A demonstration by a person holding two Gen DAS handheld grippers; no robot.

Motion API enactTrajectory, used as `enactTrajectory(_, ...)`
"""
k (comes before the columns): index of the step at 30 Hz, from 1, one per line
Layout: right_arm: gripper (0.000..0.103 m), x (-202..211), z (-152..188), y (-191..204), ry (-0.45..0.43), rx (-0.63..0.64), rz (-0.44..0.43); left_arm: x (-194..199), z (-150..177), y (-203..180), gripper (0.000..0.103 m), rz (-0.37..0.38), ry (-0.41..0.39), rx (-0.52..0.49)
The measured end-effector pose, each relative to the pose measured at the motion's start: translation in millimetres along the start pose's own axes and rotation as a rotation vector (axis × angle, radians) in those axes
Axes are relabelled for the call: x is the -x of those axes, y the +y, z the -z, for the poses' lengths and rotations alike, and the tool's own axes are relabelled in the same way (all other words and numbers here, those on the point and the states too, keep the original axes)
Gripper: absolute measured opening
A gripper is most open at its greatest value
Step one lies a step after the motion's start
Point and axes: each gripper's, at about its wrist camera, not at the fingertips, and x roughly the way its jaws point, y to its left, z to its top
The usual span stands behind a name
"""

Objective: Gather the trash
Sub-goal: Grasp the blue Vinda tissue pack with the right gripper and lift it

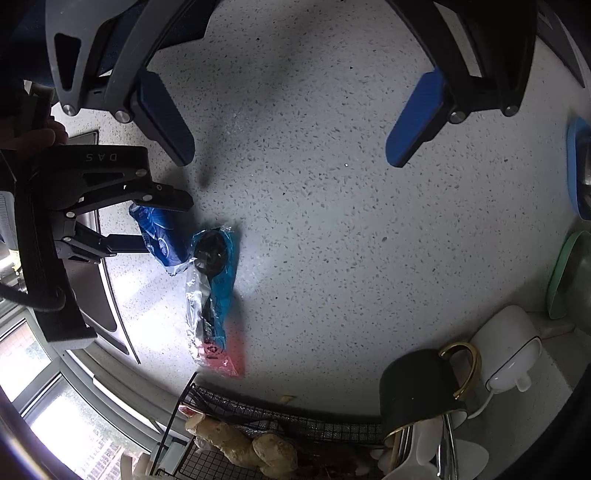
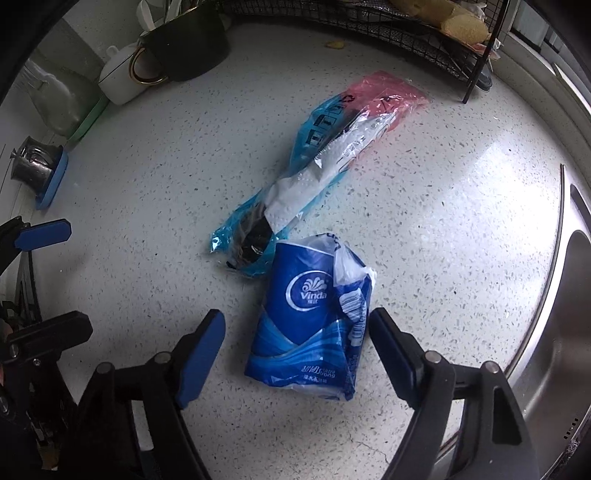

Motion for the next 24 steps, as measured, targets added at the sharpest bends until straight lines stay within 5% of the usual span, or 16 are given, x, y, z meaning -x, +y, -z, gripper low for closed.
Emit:
enactTrajectory(3,0.054,2,-2,7,-0.004,0.052,0.059,1,1,0,0.103,-0.007,-0.001,0.004)
enactTrajectory(9,0.048,3,-5,19,0.036,0.093,0.061,1,1,-7,0.103,0.005,-0.006,-0.013)
enactTrajectory(16,0.032,9,7,14,0.0,0.04,0.018,2,2,-18,0.103,0.0,-0.006,-0.046)
enactTrajectory(24,0.026,27,19,-4,-0.041,-0.03,-0.019,0,-6,-34,0.103,0.018,0.004,-0.091)
